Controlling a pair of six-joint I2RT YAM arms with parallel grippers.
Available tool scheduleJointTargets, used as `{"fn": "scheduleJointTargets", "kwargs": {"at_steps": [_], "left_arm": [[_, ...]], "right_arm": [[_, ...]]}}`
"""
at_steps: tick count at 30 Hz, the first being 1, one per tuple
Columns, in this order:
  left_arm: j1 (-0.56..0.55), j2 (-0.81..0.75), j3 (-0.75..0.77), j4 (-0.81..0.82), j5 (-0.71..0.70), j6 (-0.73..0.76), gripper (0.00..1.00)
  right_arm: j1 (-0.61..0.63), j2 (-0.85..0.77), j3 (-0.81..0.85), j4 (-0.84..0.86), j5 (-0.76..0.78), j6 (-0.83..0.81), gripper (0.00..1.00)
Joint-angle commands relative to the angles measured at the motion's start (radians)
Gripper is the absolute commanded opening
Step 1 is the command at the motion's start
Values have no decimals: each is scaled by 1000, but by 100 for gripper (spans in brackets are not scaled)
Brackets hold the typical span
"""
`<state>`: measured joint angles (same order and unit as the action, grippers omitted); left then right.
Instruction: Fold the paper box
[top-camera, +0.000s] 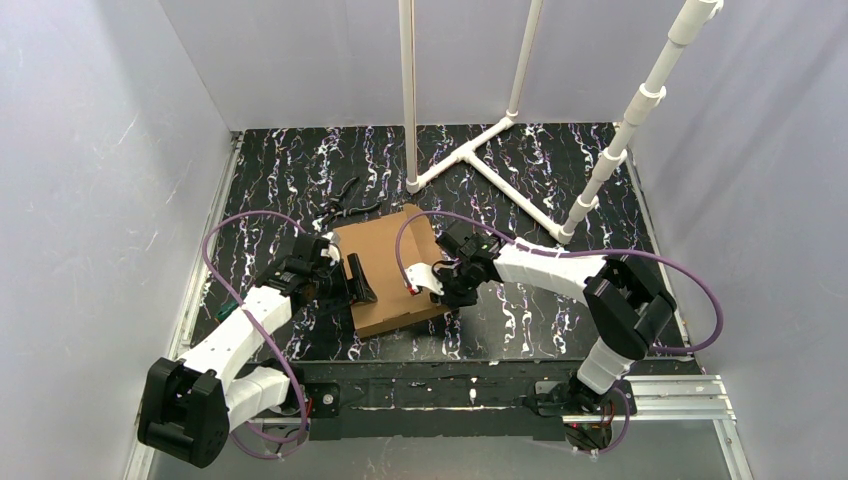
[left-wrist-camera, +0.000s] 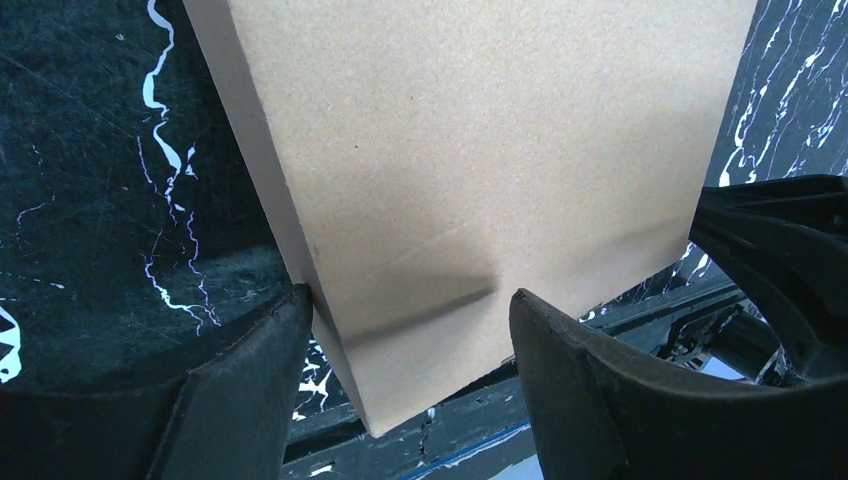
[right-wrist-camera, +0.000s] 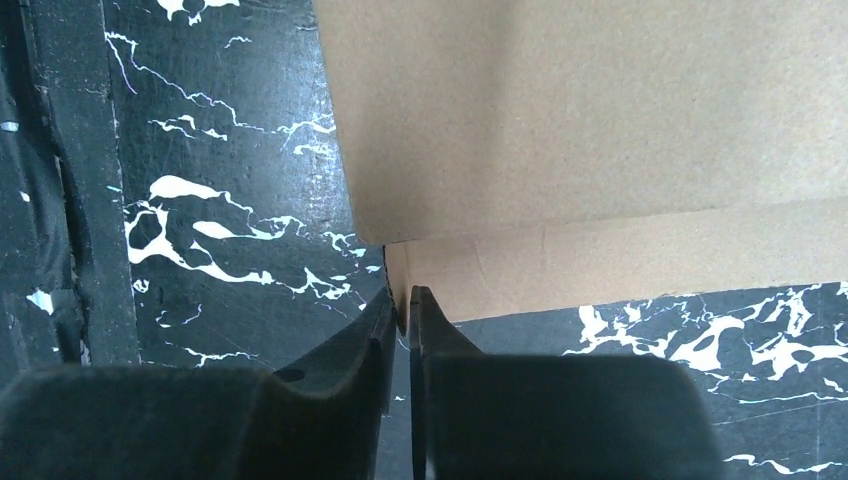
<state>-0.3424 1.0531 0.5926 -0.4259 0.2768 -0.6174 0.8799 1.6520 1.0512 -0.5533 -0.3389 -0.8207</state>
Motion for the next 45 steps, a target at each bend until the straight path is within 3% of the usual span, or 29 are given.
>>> {"fn": "scheduleJointTargets", "kwargs": {"at_steps": [1, 8, 14, 20, 29, 45], "left_arm": [[-1, -8, 39, -26, -4, 14, 70], [1, 1, 44, -27, -1, 21, 70], [4, 13, 53, -31, 3, 35, 70], [6, 24, 57, -26, 16, 41, 70], [7, 46, 63, -19, 9, 36, 70], [8, 67, 70, 2, 40, 30, 70]], "right_arm": [[-12, -1, -18, 44, -32, 18, 16], [-17, 6, -38, 59, -53, 0, 20], [-21, 5, -30, 52, -80, -14, 5], [-21, 14, -14, 33, -93, -25, 1], [-2, -60, -58, 54, -80, -55, 1], [53, -26, 14, 10, -66, -40, 1]]}}
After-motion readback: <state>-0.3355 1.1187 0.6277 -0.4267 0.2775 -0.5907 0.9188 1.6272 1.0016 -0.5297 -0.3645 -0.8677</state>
